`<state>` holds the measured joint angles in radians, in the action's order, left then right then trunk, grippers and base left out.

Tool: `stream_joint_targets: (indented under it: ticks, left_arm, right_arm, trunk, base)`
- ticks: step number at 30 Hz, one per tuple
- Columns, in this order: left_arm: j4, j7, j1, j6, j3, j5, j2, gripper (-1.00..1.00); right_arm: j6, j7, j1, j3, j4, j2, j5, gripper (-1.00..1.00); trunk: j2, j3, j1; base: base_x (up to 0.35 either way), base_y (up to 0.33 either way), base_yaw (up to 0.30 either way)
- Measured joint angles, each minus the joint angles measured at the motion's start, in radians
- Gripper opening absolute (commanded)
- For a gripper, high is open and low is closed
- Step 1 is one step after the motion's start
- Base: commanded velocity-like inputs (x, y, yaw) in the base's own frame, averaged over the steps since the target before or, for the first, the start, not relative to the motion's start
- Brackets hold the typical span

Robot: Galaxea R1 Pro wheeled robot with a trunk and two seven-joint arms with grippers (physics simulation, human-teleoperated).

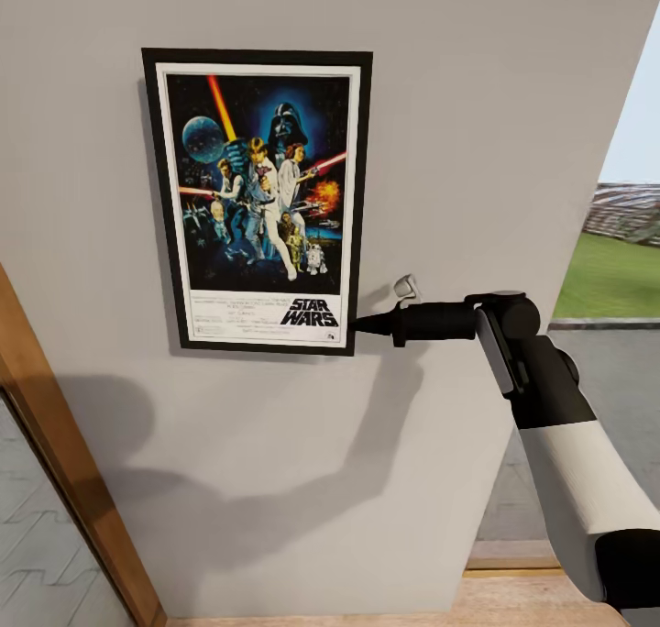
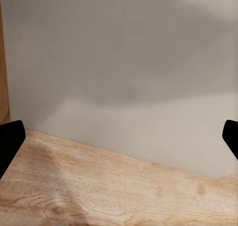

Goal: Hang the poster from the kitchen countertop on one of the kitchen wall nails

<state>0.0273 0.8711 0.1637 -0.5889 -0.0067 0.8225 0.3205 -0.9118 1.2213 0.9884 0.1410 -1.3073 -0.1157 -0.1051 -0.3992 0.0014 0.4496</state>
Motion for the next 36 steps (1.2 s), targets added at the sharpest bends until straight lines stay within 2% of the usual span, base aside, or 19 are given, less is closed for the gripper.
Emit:
stream_joint_targets:
  ticks: [36]
  left_arm:
    - [0.003, 0.000, -0.002, 0.000, -0.002, -0.001, -0.003, 1.00]
  right_arm:
    - [0.003, -0.001, -0.001, -0.001, 0.000, 0.000, 0.000, -1.00]
  trunk:
    - [0.000, 0.000, 0.000]
  base:
    - [0.025, 0.000, 0.000]
